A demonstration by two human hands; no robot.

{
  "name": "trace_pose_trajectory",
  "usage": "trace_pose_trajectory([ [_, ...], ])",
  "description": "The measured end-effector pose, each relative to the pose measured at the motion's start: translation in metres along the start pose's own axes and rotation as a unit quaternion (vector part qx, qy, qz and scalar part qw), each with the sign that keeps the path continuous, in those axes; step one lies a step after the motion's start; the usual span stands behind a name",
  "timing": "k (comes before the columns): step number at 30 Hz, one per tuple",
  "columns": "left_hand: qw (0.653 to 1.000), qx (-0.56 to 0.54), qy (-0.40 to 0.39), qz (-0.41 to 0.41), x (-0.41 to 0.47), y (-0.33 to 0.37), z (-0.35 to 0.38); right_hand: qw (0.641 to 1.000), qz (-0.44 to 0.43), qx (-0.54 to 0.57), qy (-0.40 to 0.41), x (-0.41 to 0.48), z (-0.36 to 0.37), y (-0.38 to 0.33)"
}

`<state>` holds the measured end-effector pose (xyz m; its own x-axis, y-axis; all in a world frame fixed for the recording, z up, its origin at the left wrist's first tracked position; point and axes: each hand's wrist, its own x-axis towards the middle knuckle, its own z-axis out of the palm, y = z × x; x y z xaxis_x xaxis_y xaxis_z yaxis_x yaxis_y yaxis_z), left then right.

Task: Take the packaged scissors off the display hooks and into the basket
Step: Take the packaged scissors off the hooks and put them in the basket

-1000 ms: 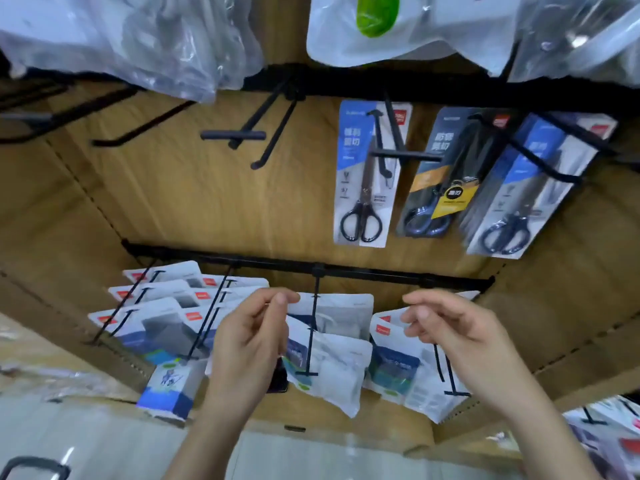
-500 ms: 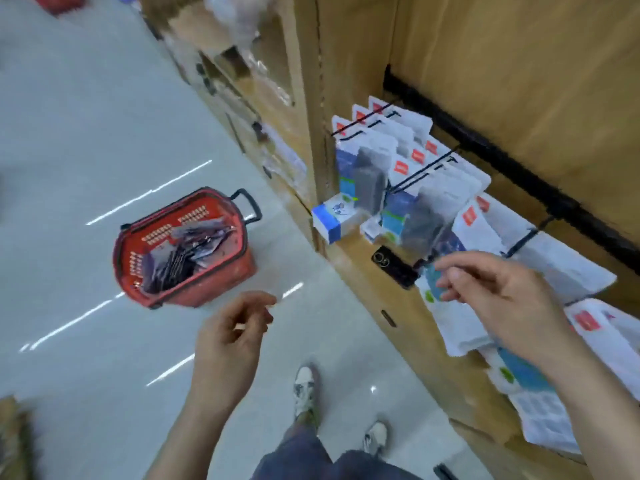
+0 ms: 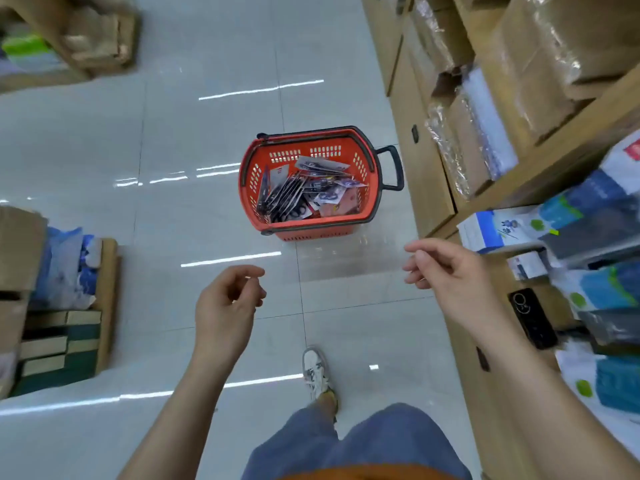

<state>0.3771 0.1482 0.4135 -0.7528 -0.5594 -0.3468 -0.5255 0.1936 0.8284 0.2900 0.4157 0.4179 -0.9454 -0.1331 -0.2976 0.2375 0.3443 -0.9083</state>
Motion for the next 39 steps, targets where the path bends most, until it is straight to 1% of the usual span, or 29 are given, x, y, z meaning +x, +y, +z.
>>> trace_pose_trajectory([
  [3,0.999,-0.010,0.008,-0.035,0.051,-0.007,-0.006,1.000,0.011,0.001,-0.012,0.051,0.036,-0.009],
  [6,0.999,-0.007,0.008,-0.051,0.097,-0.009,-0.002,1.000,0.018,0.006,-0.015,0.102,0.058,-0.015],
  [13,0.996,0.015,0.018,-0.081,0.209,-0.003,0.033,0.998,0.047,-0.012,-0.042,0.237,0.091,-0.007],
  [16,0.995,0.031,0.021,-0.088,0.263,-0.007,0.054,0.993,0.068,-0.044,-0.081,0.302,0.115,0.016],
  [18,0.993,0.069,0.012,-0.093,0.300,-0.018,0.069,0.990,0.074,-0.073,-0.098,0.341,0.136,0.035],
  [22,0.986,0.133,-0.004,-0.097,0.376,-0.052,0.098,0.986,0.066,-0.116,-0.104,0.410,0.189,0.078],
  [27,0.978,0.188,-0.049,-0.082,0.469,-0.114,0.145,0.978,0.086,-0.151,-0.112,0.470,0.265,0.147],
  [29,0.970,0.221,-0.077,-0.067,0.500,-0.145,0.165,0.969,0.090,-0.193,-0.128,0.483,0.292,0.179],
  [32,0.958,0.256,-0.122,-0.031,0.535,-0.192,0.190,0.943,0.084,-0.291,-0.138,0.498,0.328,0.219],
  [36,0.939,0.303,-0.161,0.015,0.566,-0.234,0.216,0.907,0.117,-0.375,-0.150,0.514,0.362,0.252],
  [39,0.925,0.332,-0.183,-0.008,0.584,-0.252,0.233,0.880,0.164,-0.415,-0.165,0.521,0.382,0.266],
])
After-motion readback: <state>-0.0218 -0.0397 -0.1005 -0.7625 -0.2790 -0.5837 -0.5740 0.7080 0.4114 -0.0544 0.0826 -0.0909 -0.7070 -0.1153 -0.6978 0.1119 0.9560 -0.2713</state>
